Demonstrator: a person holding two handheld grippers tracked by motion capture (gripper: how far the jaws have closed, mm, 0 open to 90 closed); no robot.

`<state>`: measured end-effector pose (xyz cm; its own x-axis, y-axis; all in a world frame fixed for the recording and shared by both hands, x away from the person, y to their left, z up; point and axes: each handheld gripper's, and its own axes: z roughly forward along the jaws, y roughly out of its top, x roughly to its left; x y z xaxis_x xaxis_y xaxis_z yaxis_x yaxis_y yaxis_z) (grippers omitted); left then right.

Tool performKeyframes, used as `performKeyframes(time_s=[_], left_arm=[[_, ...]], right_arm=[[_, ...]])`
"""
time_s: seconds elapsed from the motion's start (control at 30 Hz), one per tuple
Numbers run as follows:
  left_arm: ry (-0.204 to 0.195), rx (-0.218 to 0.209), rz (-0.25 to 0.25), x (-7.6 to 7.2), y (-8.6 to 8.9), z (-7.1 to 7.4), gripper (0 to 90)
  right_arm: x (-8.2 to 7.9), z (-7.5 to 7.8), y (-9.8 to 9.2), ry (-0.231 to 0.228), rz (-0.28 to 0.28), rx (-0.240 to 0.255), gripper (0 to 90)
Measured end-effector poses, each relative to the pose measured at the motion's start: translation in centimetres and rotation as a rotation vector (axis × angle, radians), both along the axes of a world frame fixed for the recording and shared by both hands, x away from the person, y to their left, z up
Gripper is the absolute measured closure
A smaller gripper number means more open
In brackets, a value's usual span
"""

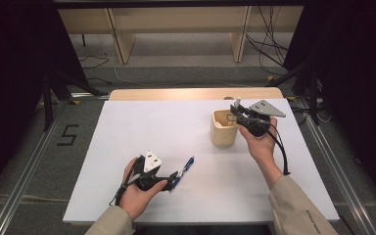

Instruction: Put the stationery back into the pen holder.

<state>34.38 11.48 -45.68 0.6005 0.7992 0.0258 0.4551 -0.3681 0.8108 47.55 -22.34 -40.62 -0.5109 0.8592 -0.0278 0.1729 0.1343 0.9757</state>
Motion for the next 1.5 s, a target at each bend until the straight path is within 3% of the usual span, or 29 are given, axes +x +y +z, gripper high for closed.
performKeyframes(time_s=[0.5, 0.73, 1.03, 1.5], left_arm=[[0.000, -0.001, 0.000, 0.0, 0.0, 0.0, 17.5], [0.001, -0.003, -0.001, 0.0, -0.1, -0.1, 17.5], [-0.002, -0.003, 0.001, -0.1, -0.1, -0.1, 17.6], [0.004, 0.008, -0.006, -0.1, -0.2, -0.1, 18.1]], right_arm=[[0.5, -0.6, 0.0, 0.017, -0.006, -0.004, 77.2], [0.6, -0.7, 0.1, 0.063, -0.044, -0.010, 49.5], [0.3, -0.3, -0.8, 0.124, -0.060, 0.026, 28.2], [-1.6, -0.6, -1.9, 0.162, -0.017, -0.003, 23.0]])
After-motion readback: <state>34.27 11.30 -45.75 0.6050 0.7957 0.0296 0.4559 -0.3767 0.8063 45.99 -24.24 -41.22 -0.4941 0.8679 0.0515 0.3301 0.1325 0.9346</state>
